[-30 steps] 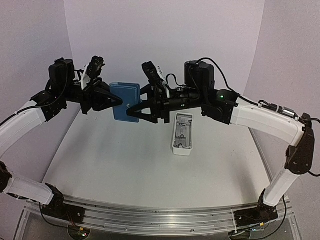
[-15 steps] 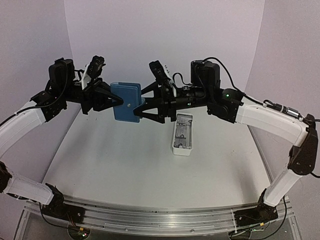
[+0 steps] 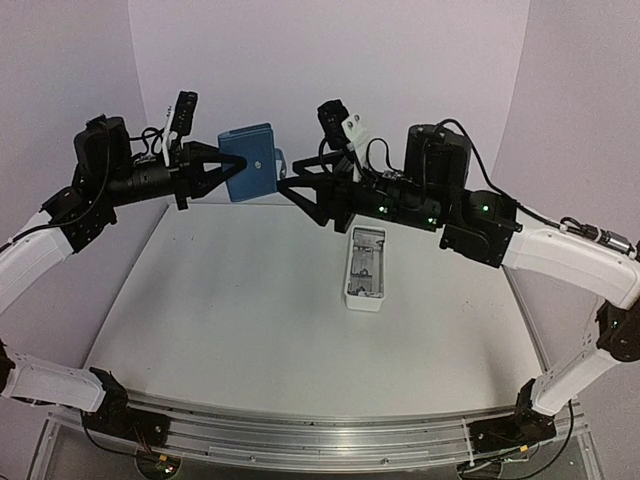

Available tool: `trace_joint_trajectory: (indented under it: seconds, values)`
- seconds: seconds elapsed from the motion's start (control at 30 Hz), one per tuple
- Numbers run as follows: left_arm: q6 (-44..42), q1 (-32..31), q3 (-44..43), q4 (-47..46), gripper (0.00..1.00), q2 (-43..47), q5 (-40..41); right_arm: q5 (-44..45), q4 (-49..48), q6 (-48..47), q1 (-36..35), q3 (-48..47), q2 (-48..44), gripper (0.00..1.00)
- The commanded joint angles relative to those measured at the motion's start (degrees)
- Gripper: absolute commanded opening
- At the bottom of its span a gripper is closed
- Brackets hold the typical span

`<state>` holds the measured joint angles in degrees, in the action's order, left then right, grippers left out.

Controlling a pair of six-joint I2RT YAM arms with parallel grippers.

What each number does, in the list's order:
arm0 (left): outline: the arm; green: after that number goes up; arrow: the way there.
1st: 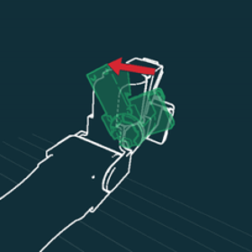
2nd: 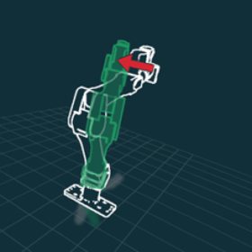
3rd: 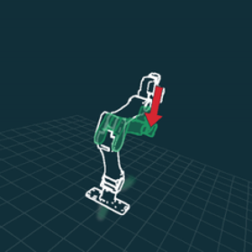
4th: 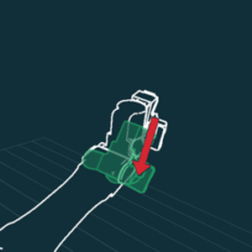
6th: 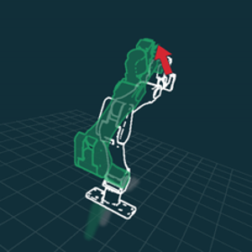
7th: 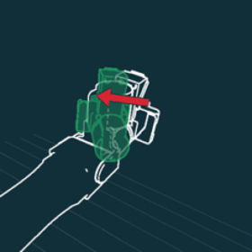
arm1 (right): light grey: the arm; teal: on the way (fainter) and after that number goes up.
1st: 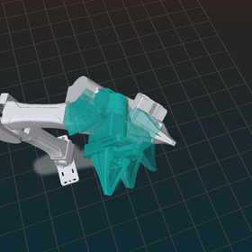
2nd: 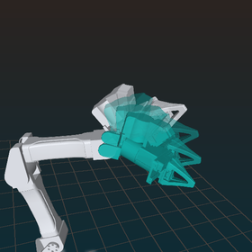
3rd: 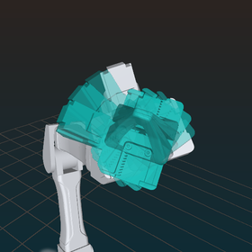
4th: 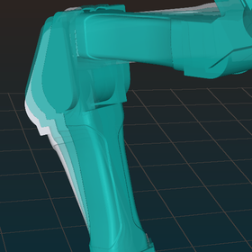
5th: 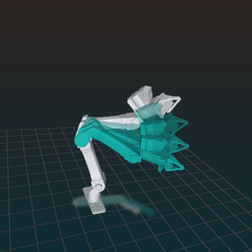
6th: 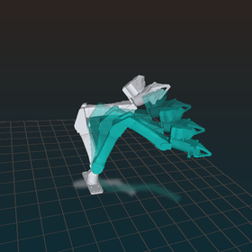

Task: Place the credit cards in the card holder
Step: Close the card holder at the center of the board.

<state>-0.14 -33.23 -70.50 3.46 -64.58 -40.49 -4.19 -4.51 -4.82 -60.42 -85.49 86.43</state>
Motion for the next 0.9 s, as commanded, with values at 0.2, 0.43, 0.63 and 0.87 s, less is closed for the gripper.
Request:
trace_joint_trajectory:
  seconds: [0.2,0.43,0.63,0.87]
  values:
    - [-11.03,-5.21,-0.20,-0.40,0.00,2.62,17.13,23.71,-9.87,14.03,-3.85,2.70,2.06,0.42]
    - [-14.28,-5.92,0.33,-0.61,0.00,2.37,19.74,20.12,-10.61,14.49,-3.84,-2.40,7.77,0.39]
    - [-14.61,-5.95,1.30,-0.39,0.00,2.87,20.48,21.36,-10.69,14.42,-3.83,-2.29,7.46,0.35]
    - [-14.49,-5.94,1.54,-0.49,0.00,2.61,20.63,24.60,-10.69,13.37,-3.82,-2.99,7.11,0.33]
